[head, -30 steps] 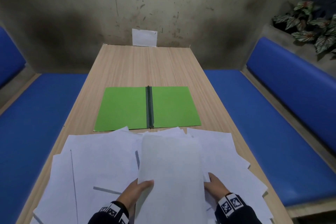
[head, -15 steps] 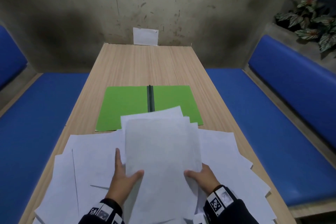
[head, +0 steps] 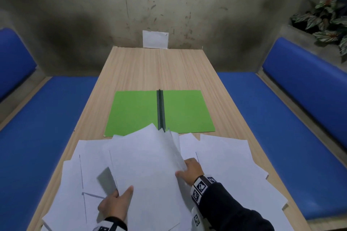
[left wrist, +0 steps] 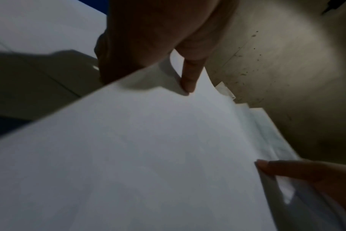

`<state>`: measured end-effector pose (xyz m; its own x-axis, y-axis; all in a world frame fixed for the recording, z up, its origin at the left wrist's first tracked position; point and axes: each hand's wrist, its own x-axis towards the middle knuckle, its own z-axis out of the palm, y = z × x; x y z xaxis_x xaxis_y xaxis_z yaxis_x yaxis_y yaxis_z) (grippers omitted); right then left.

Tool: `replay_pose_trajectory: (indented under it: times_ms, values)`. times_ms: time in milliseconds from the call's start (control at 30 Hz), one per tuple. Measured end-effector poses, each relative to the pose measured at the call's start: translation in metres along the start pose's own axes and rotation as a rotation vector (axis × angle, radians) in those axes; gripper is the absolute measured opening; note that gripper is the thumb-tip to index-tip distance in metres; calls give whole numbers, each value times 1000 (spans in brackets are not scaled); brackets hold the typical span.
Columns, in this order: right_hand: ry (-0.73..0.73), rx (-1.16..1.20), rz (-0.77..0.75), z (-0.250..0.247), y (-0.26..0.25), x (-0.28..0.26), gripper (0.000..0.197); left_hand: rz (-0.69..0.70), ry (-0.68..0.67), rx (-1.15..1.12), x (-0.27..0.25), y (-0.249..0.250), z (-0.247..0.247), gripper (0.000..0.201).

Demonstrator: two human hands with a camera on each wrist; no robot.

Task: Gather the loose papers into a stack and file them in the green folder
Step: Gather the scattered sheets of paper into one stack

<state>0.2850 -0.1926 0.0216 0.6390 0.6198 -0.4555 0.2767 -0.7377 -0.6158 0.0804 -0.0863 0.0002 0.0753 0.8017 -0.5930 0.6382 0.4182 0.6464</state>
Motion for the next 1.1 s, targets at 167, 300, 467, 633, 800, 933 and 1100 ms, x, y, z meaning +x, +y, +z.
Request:
replay_pose_trajectory:
  times_ms: [167,300,467,633,800,933,1100]
  values:
    - [-94,252,122,-1,14,6,48,17,-65,-209,2,-5,2,36]
    - [-28,333,159,2,27,2,42,37,-30,-246,-2,1,3,35]
    - [29,313,249,-5,41,-10,16,-7,32,-286,-2,4,6,17]
    - [-36,303,354,8,54,-25,40,-5,20,-334,2,5,11,44]
    - [33,528,318,10,57,-28,47,-5,26,-393,-2,10,12,83]
    - [88,586,323,7,51,-38,35,62,2,-379,-6,12,15,106]
    - [318,643,297,-29,56,-51,36,48,-44,-532,13,10,-11,103]
